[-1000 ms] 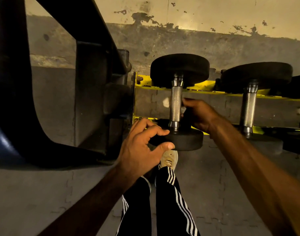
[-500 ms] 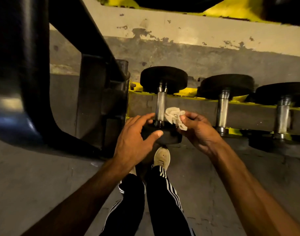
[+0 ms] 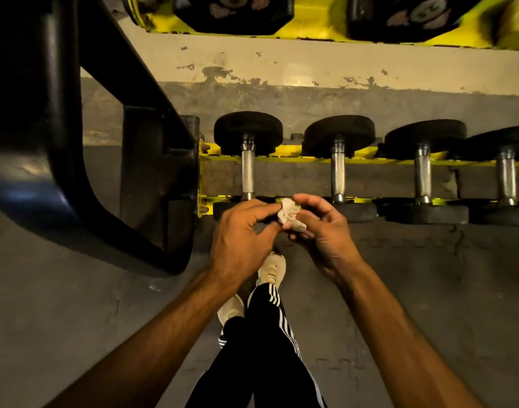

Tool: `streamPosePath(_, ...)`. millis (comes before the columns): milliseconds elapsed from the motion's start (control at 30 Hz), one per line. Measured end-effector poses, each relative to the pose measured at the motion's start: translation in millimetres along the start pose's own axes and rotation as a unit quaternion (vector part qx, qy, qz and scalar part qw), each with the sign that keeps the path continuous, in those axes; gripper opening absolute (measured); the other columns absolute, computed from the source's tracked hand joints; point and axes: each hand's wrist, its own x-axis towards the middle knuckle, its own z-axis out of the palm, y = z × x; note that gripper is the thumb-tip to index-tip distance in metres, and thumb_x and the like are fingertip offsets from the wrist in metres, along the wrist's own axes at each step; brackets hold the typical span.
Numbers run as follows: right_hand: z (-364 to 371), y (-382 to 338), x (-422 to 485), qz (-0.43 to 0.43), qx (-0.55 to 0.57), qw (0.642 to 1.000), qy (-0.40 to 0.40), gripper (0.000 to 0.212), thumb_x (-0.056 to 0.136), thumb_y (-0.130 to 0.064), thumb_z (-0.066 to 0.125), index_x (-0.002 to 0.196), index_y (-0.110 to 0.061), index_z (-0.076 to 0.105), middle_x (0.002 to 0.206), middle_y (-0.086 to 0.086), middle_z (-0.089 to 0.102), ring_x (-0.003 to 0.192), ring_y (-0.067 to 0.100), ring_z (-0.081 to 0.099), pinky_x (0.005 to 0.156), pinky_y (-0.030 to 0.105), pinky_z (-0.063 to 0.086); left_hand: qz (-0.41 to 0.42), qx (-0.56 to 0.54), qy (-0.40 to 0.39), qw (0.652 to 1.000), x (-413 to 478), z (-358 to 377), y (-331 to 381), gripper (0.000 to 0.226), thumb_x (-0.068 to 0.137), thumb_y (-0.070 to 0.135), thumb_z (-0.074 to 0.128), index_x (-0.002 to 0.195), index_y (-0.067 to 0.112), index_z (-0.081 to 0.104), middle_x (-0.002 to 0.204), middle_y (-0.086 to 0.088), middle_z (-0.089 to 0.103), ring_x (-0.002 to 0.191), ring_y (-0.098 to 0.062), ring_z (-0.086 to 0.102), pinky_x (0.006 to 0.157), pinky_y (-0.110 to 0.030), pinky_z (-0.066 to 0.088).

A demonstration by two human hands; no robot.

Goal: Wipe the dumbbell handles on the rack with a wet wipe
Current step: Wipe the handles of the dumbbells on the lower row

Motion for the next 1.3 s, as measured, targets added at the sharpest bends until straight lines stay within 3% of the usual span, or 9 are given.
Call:
streamPosePath(300,-45.9,-29.5,-14.8,-0.028,-0.046,0.997,-0.051,0.019,0.085,-0.007,0.067,0.102,-0.005,0.075,0.101,0.017,0.074,0.098,0.027,0.07,0.088,0.036,0.058,-0.006,0.054,-0.046,0.997,8.4,32.6,22.9,0.022,0.084,0.016,0.079,0.105,0.024,0.079,0.093,0.01,0.07,0.085,-0.01,0.066,0.075,-0.042,0.058)
streamPosePath(400,-67.4,-43.4,3.6,-0.044,-0.059,0.997,-0.006,0.025,0.082,0.0,0.07,0.108,0.001,0.072,0.101,0.016,0.075,0.095,0.026,0.072,0.08,0.032,0.059,0.017,0.09,-0.133,0.987,21.9,54.4,28.9,0.031,0.089,0.018,0.075,0.119,0.025,0.074,0.101,0.011,0.064,0.093,-0.011,0.062,0.08,-0.043,0.057)
streamPosePath(633,-142.6,-70.3,83.9,-0.082,-0.239,0.964,0.089,0.019,0.078,-0.003,0.079,0.09,-0.018,0.078,0.088,0.002,0.077,0.089,0.02,0.074,0.084,0.039,0.059,-0.059,0.155,-0.092,0.982,40.9,119.1,19.0,0.038,0.09,0.027,0.073,0.128,0.028,0.068,0.113,0.011,0.06,0.103,-0.009,0.058,0.093,-0.039,0.054)
streamPosePath(767,-163.9,-74.0,136.9,-0.094,-0.425,0.9,0.034,0.015,0.078,-0.007,0.081,0.089,-0.017,0.078,0.082,-0.001,0.075,0.078,0.012,0.072,0.077,0.038,0.061,-0.065,0.178,-0.104,0.976,49.3,148.3,6.5,0.034,0.089,0.033,0.073,0.122,0.026,0.072,0.114,0.007,0.062,0.111,-0.014,0.057,0.096,-0.041,0.052)
streamPosePath(867,-166.8,-76.4,163.6,-0.07,-0.525,0.843,-0.093,0.014,0.076,-0.003,0.081,0.084,-0.014,0.077,0.081,0.004,0.074,0.076,0.015,0.07,0.076,0.045,0.06,-0.076,0.172,-0.087,0.978,44.7,159.0,-0.9,0.029,0.088,0.031,0.069,0.114,0.022,0.075,0.112,0.005,0.064,0.109,-0.015,0.059,0.094,-0.043,0.052)
streamPosePath(967,-159.5,-80.9,176.9,-0.128,-0.652,0.702,-0.258,0.019,0.074,0.001,0.08,0.086,-0.014,0.079,0.088,0.003,0.074,0.082,0.014,0.069,0.08,0.041,0.058,-0.094,0.147,-0.031,0.984,35.2,162.3,-6.6,0.03,0.086,0.033,0.071,0.111,0.02,0.077,0.111,0.005,0.062,0.106,-0.014,0.061,0.089,-0.04,0.055)
streamPosePath(1067,-146.1,-89.8,180.7,-0.154,-0.734,0.575,-0.327,0.03,0.078,-0.001,0.071,0.103,-0.018,0.077,0.106,0.003,0.072,0.1,0.018,0.066,0.088,0.037,0.055,-0.111,0.139,0.007,0.984,29.3,168.5,-7.5,0.03,0.085,0.033,0.073,0.11,0.017,0.078,0.104,0.005,0.062,0.1,-0.017,0.062,0.084,-0.041,0.055)
streamPosePath(1167,-139.8,-93.6,177.0,-0.176,-0.765,0.51,-0.352,0.028,0.083,-0.008,0.067,0.109,-0.016,0.075,0.114,0.005,0.069,0.106,0.023,0.063,0.091,0.039,0.053,-0.127,0.119,0.018,0.985,27.7,172.5,-6.8,0.03,0.083,0.032,0.074,0.108,0.017,0.078,0.102,0.005,0.062,0.098,-0.016,0.062,0.083,-0.043,0.056)
streamPosePath(1300,-132.9,-82.3,172.9,-0.205,-0.787,0.475,-0.335,0.019,0.088,-0.016,0.064,0.105,-0.012,0.073,0.11,0.008,0.063,0.104,0.026,0.061,0.092,0.036,0.05,-0.128,0.097,0.009,0.987,30.3,169.6,-8.0,0.029,0.082,0.032,0.074,0.106,0.017,0.078,0.101,0.004,0.062,0.097,-0.016,0.063,0.085,-0.042,0.056)
